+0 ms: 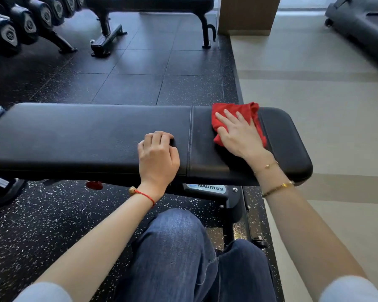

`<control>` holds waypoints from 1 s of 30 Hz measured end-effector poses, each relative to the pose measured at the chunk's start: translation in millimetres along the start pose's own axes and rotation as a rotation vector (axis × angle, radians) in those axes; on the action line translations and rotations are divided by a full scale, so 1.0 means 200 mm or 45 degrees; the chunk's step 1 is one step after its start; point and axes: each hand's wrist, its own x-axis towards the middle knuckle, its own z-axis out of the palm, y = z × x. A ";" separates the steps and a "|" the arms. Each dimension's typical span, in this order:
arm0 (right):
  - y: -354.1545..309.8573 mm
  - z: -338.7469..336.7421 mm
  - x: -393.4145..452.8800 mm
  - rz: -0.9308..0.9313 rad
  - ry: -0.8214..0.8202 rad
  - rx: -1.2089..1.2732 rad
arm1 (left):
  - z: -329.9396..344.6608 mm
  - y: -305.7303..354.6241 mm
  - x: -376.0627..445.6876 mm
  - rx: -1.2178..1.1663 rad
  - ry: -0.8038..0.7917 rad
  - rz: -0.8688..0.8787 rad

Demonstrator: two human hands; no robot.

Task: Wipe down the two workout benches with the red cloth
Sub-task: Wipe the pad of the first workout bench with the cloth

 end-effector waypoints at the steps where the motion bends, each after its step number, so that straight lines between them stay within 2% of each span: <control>1: -0.07 0.01 0.02 -0.038 -0.018 0.003 | 0.00 0.00 0.00 0.003 -0.001 -0.005; 4: -0.27 0.06 -0.02 -0.218 -0.032 0.008 | 0.00 0.01 0.00 0.018 -0.014 -0.014; 7: -0.30 0.08 -0.16 -0.363 -0.007 0.043 | -0.01 -0.01 0.00 -0.006 -0.039 -0.022; 11: -0.10 0.04 -0.27 -0.313 0.038 0.078 | -0.05 -0.05 0.01 -0.103 -0.045 0.006; 14: 0.02 0.01 -0.19 -0.179 0.013 0.098 | -0.07 -0.13 0.01 -0.015 0.001 0.010; 19: -0.11 0.02 0.14 -0.084 -0.031 0.073 | -0.07 -0.19 0.01 0.089 0.006 -0.119; 24: -0.38 0.07 0.24 -0.230 -0.103 0.019 | -0.04 -0.18 -0.01 0.083 0.031 -0.171; 30: -0.44 0.13 -0.11 -0.474 -0.029 0.030 | -0.05 -0.18 -0.01 0.049 0.050 -0.162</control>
